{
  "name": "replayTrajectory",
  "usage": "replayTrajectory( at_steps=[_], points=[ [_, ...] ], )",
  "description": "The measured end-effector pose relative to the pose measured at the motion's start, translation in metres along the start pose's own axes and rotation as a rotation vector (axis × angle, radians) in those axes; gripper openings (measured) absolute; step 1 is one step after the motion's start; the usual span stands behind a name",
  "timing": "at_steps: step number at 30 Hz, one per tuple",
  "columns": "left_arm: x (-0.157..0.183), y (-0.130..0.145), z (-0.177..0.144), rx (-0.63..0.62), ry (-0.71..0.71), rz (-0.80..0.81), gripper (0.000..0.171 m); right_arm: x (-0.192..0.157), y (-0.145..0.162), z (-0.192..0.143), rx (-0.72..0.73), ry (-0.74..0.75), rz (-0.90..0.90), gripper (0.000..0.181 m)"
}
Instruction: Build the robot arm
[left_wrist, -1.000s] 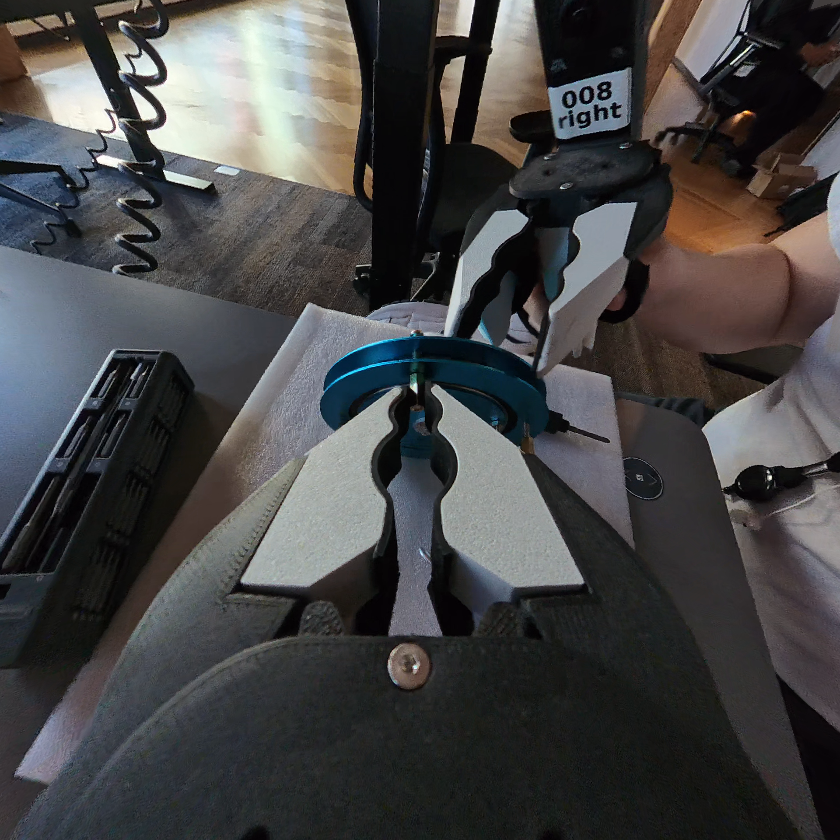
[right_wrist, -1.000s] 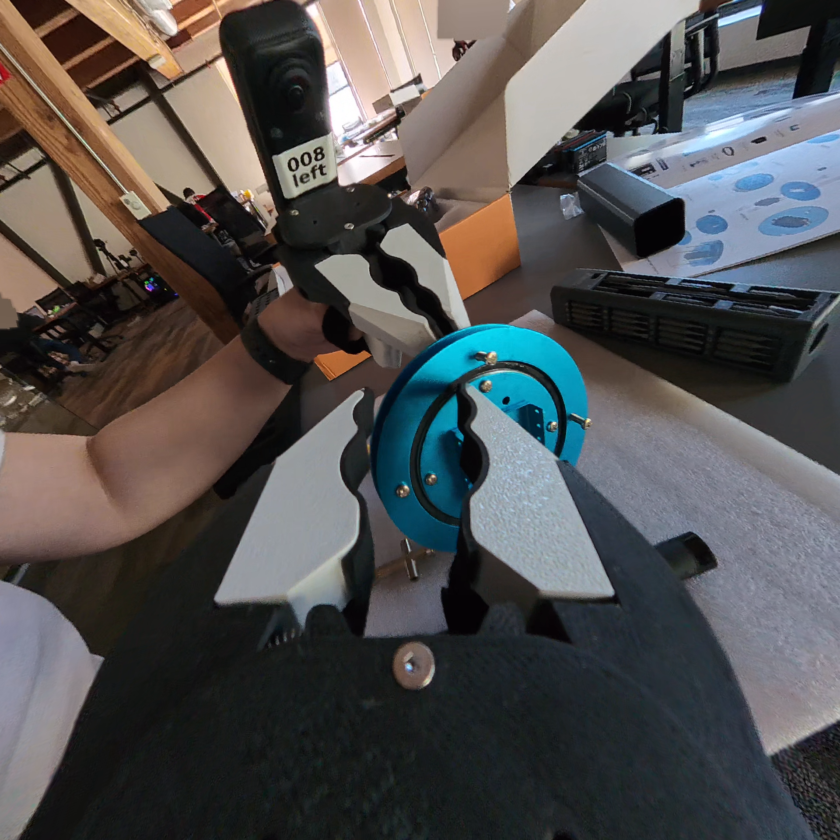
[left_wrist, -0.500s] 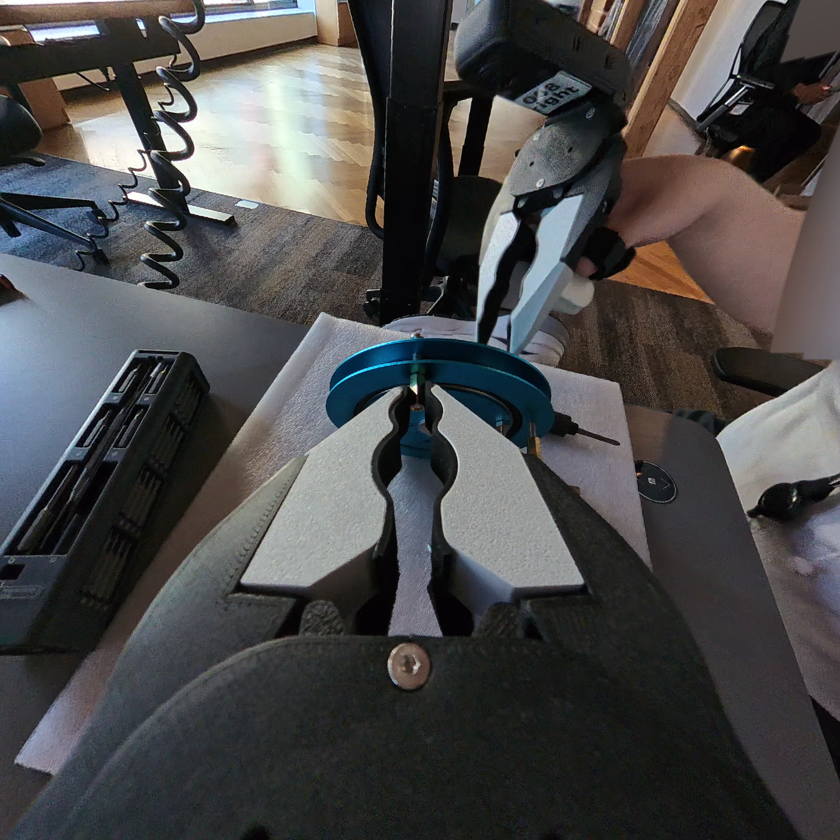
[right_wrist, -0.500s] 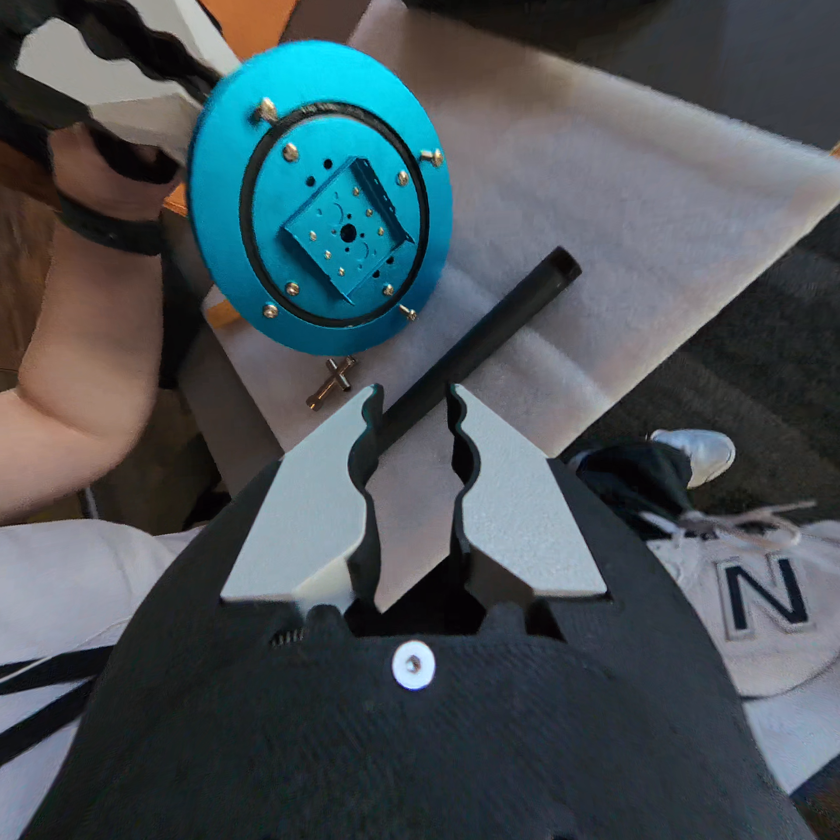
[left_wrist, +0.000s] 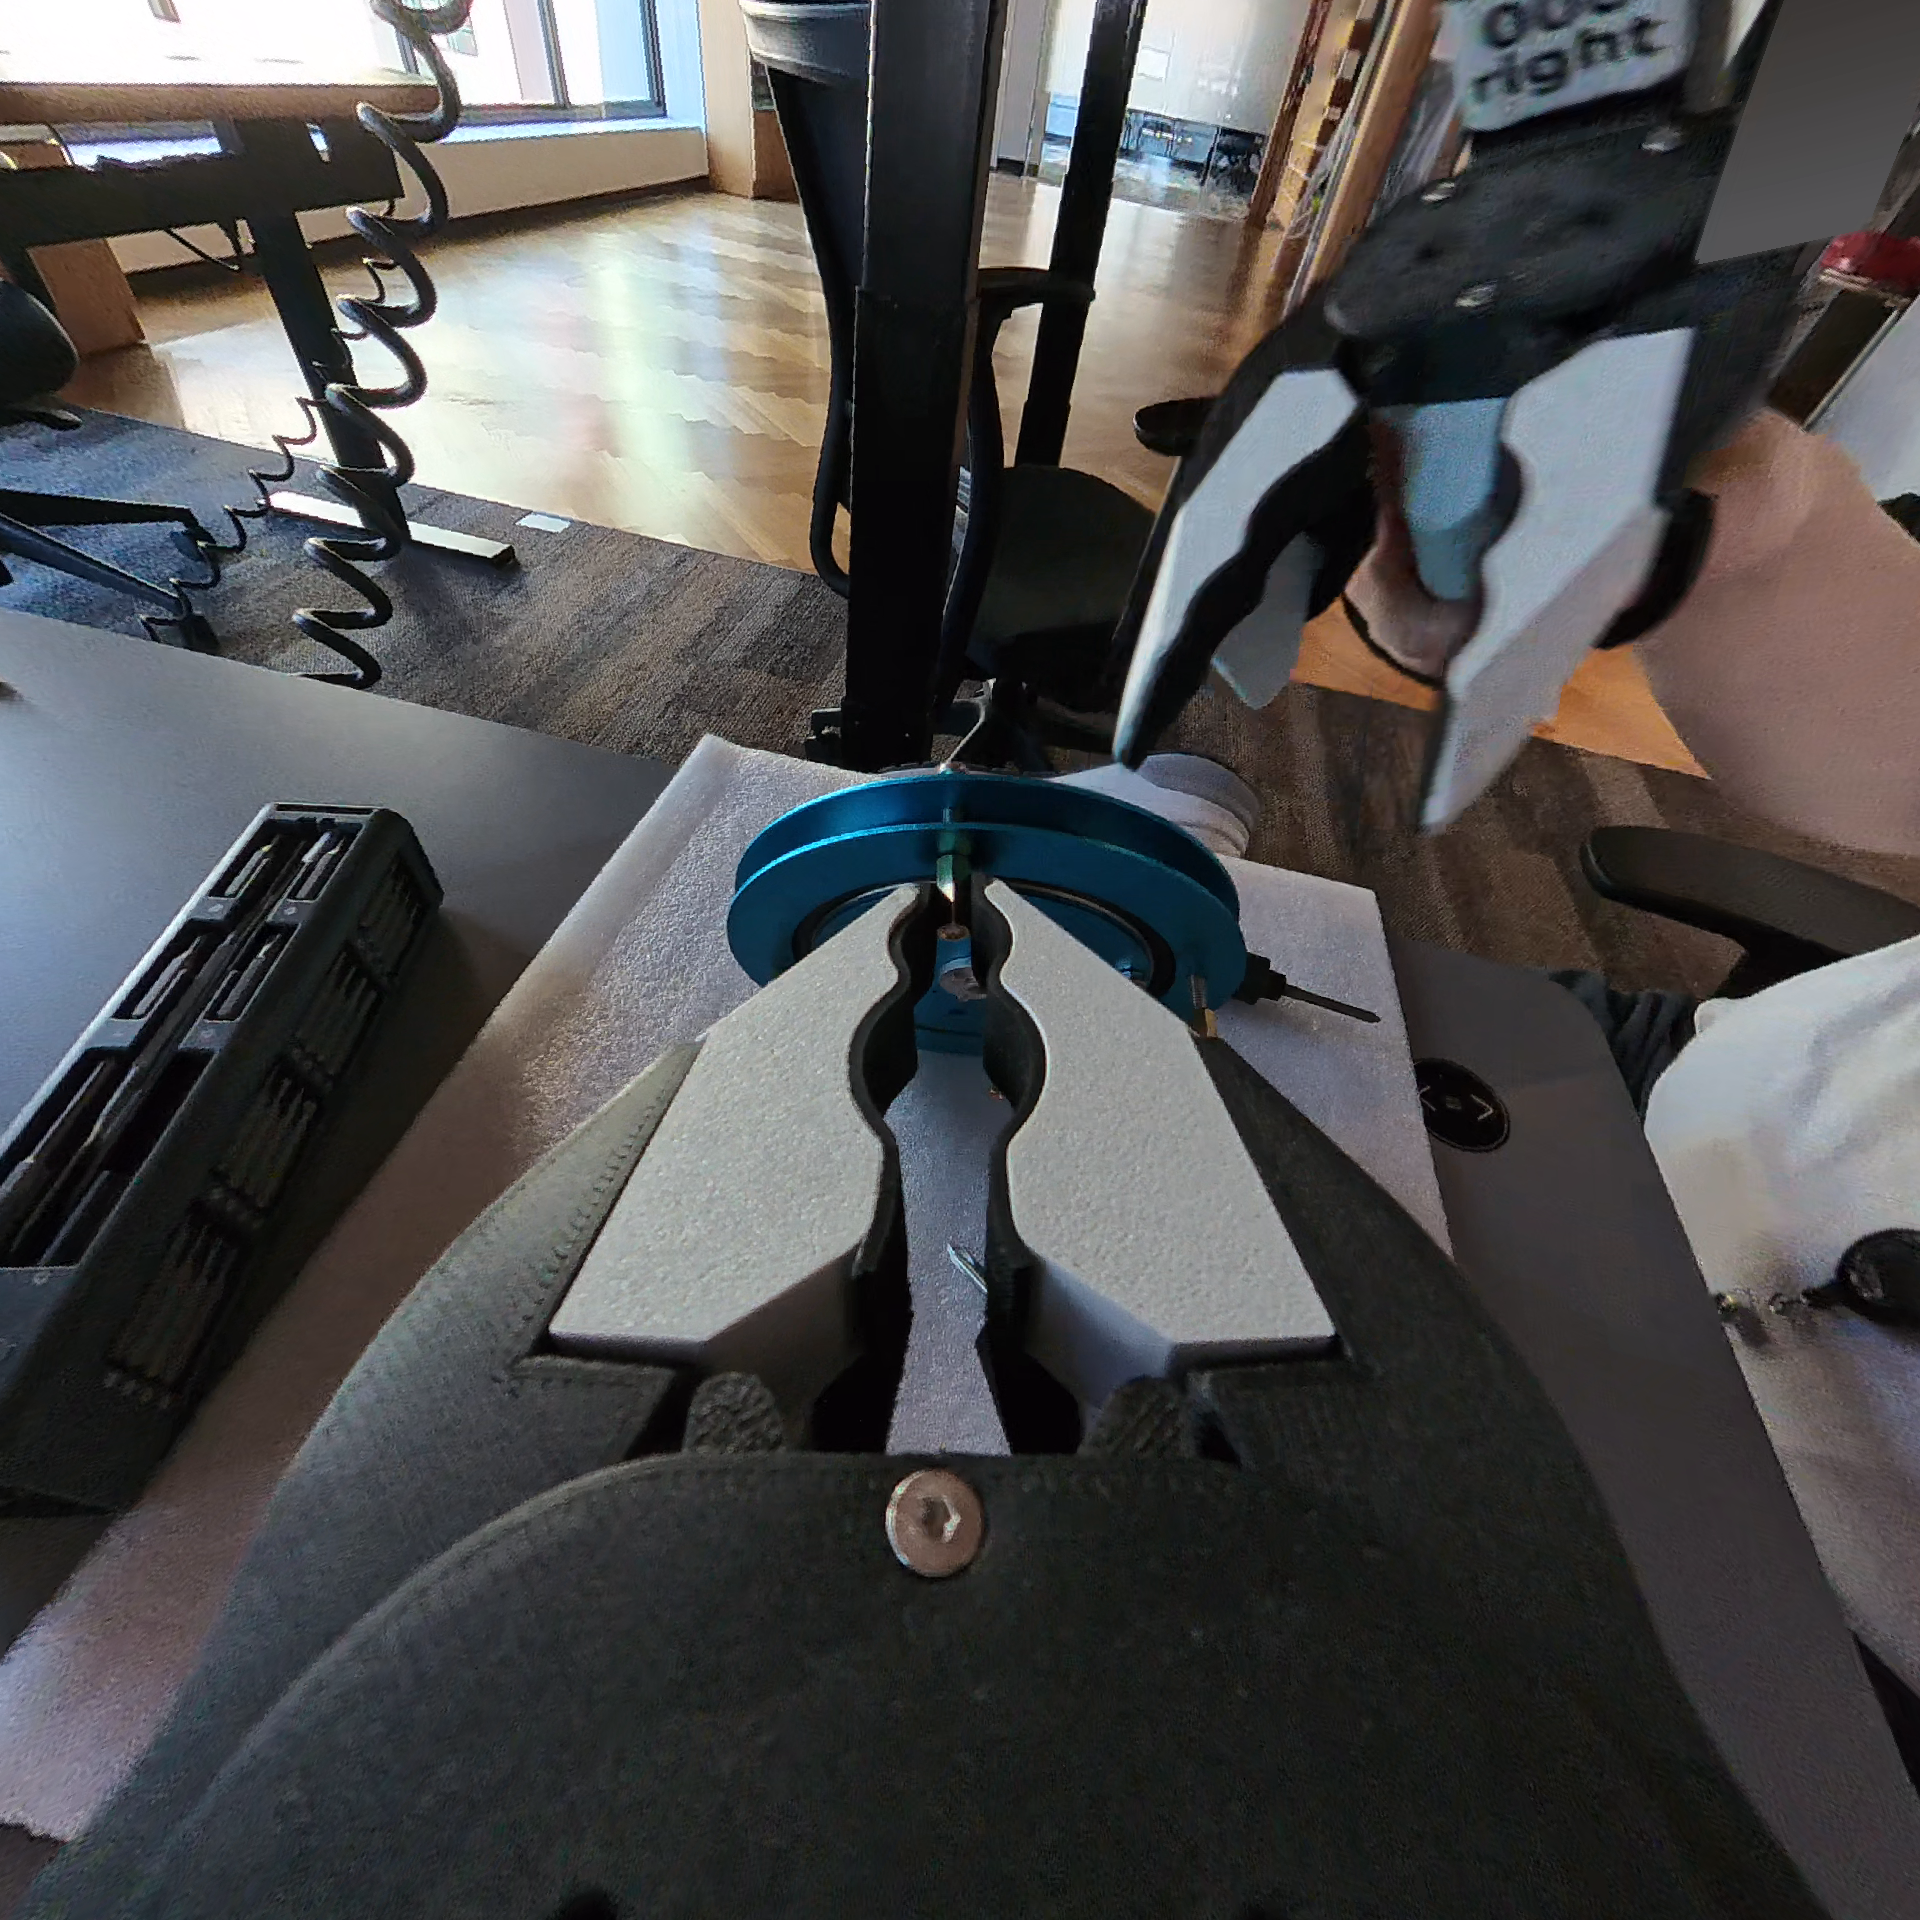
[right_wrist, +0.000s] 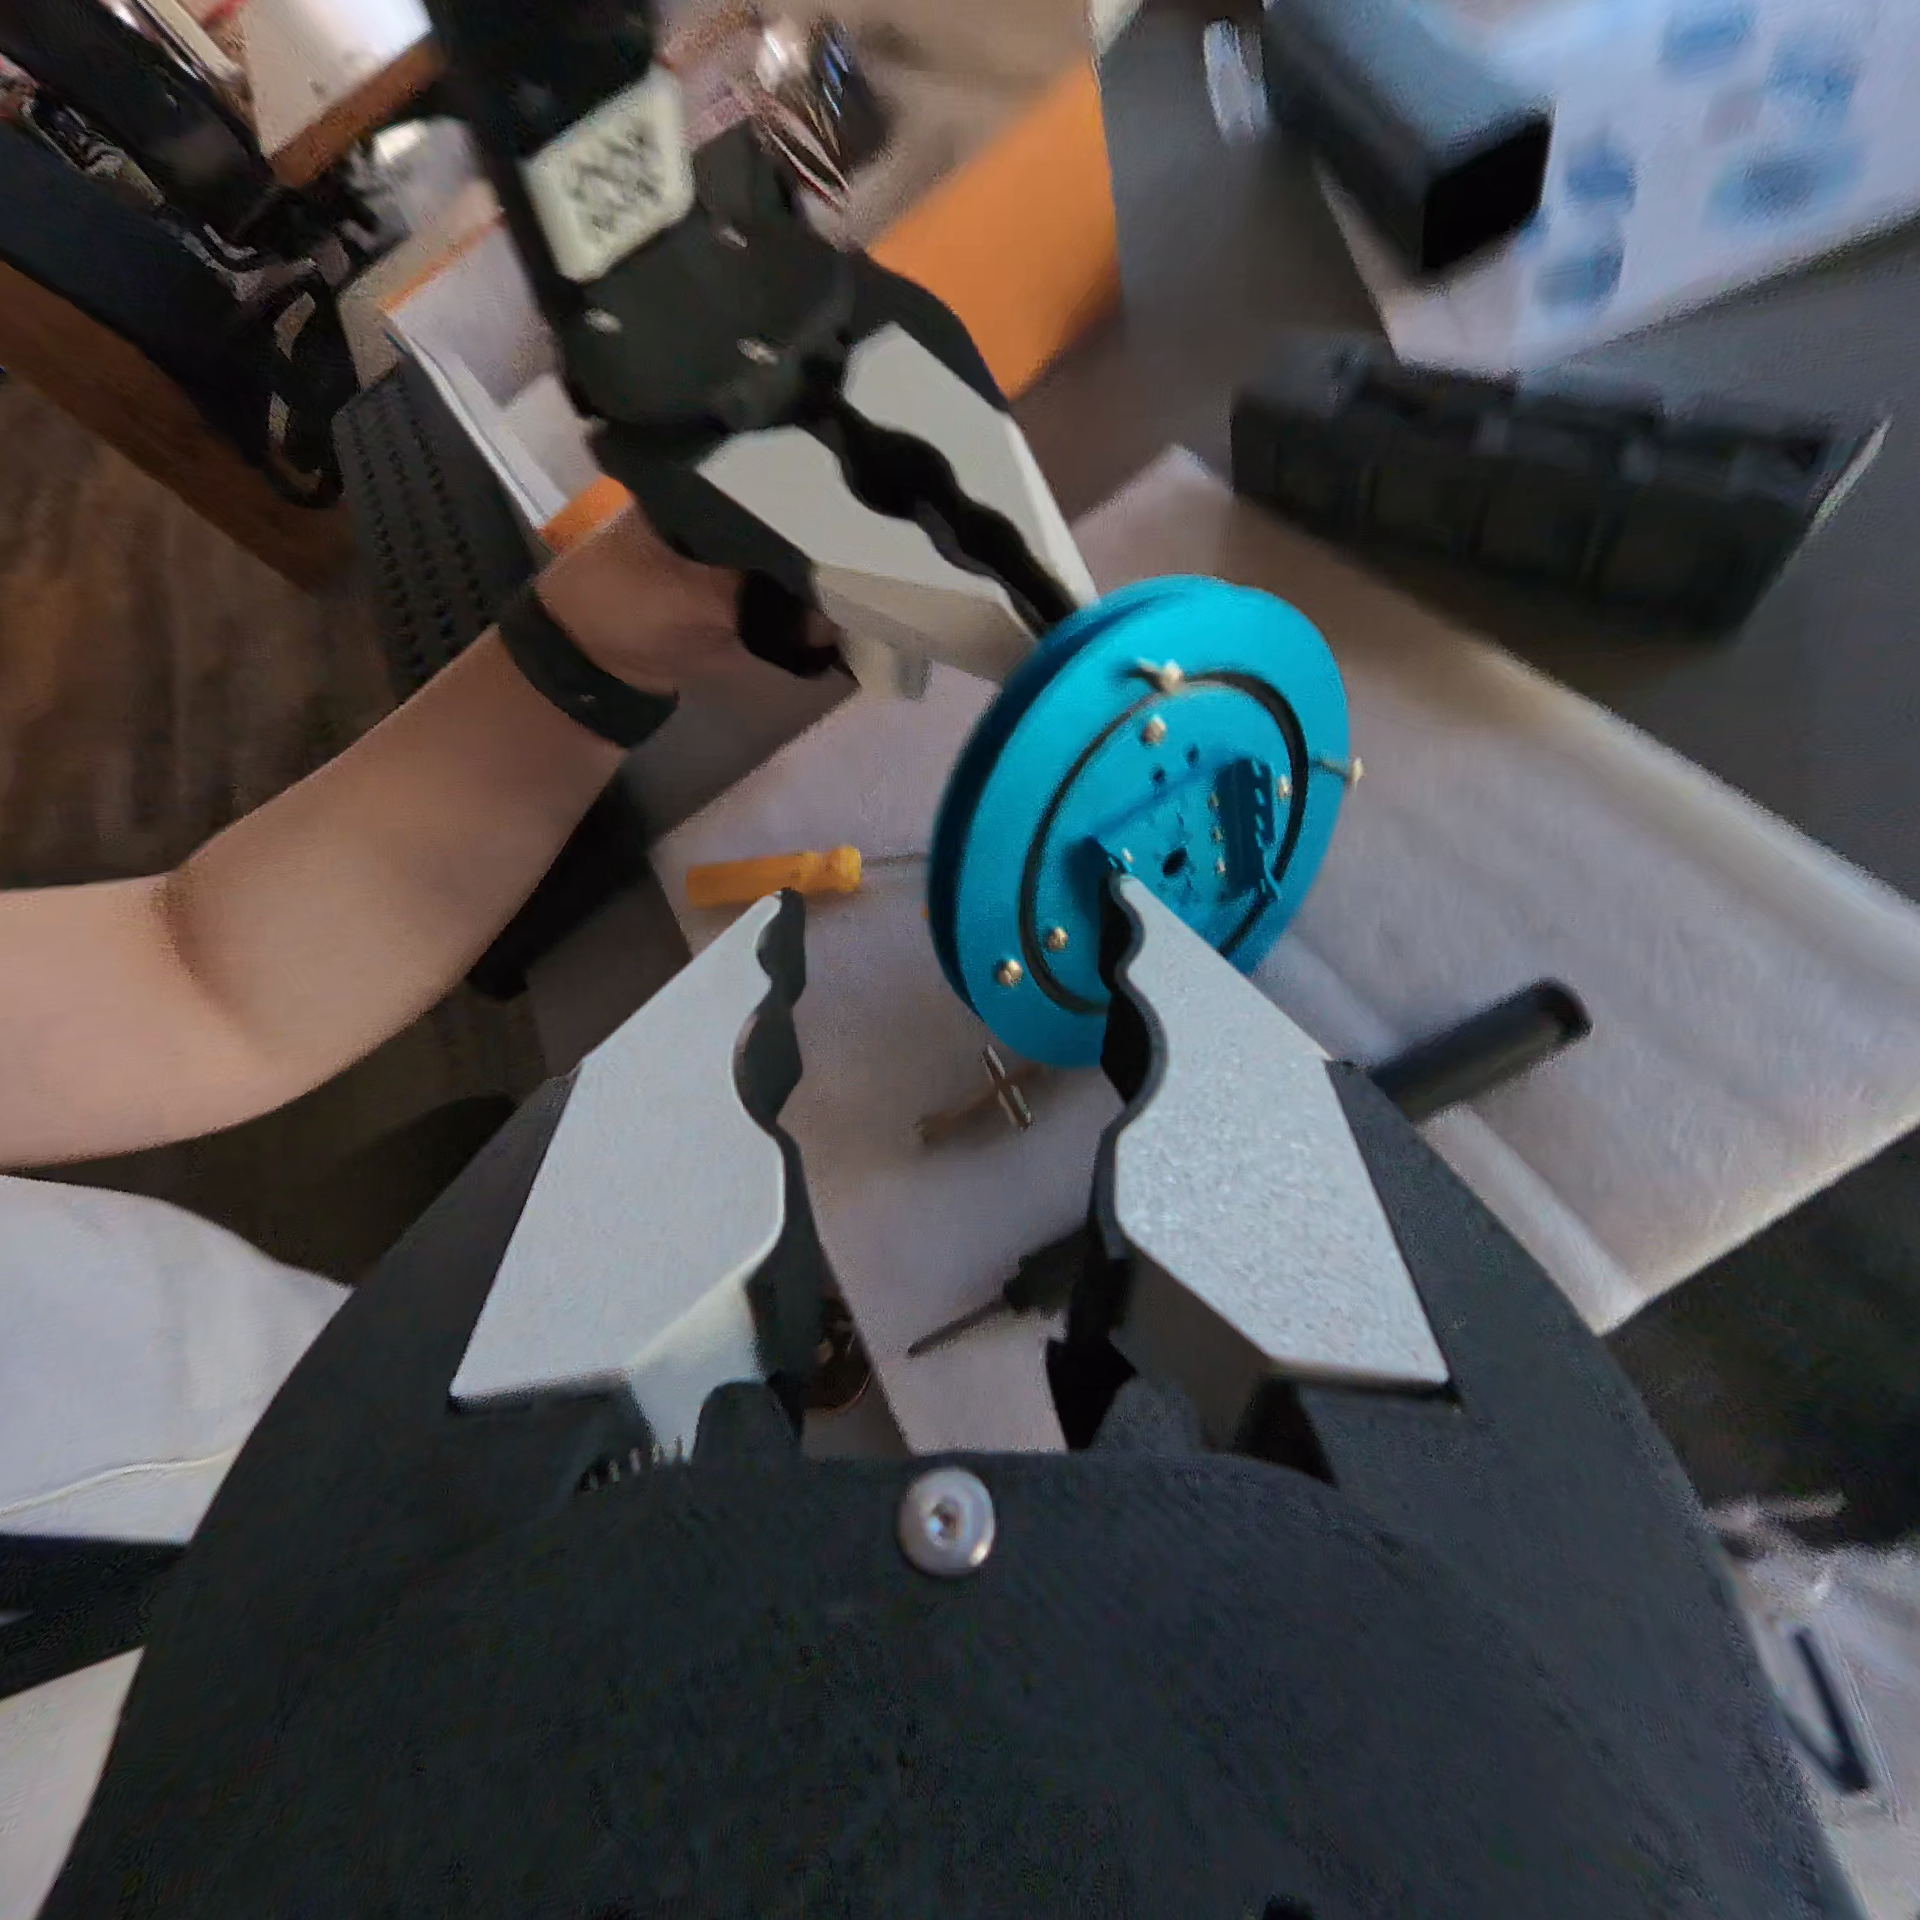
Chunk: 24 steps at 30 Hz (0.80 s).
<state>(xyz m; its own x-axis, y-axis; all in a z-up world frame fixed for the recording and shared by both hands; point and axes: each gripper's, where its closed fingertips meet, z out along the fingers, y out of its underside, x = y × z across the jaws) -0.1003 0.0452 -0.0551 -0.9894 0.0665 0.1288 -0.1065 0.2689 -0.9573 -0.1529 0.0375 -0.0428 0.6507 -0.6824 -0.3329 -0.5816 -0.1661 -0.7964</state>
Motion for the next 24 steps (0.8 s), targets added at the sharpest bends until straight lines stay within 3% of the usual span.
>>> replayTrajectory(
  at_steps=[3, 6, 9, 12, 19, 24],
  points=[
    [-0.003, 0.001, -0.002, 0.010, -0.017, -0.005, 0.004, -0.004, -0.004, 0.007, 0.094, 0.132, -0.179, 0.061],
    [-0.002, 0.002, -0.004, -0.001, -0.028, 0.010, 0.004, 0.008, -0.012, 0.019, 0.152, 0.271, -0.171, 0.058],
    [-0.002, 0.002, -0.004, -0.010, -0.058, 0.032, 0.004, 0.015, -0.008, 0.039, 0.078, 0.334, -0.166, 0.057],
    [-0.003, 0.002, -0.003, -0.011, -0.084, 0.038, 0.004, 0.025, -0.001, 0.045, -0.005, 0.449, -0.251, 0.038],
    [-0.005, 0.004, -0.005, -0.041, -0.119, 0.022, 0.005, 0.032, -0.006, 0.034, 0.071, 0.525, -0.253, 0.015],
    [-0.001, 0.010, -0.009, -0.092, -0.114, -0.016, 0.005, 0.026, -0.003, 0.038, 0.098, 0.539, -0.282, 0.018]
  ],
)
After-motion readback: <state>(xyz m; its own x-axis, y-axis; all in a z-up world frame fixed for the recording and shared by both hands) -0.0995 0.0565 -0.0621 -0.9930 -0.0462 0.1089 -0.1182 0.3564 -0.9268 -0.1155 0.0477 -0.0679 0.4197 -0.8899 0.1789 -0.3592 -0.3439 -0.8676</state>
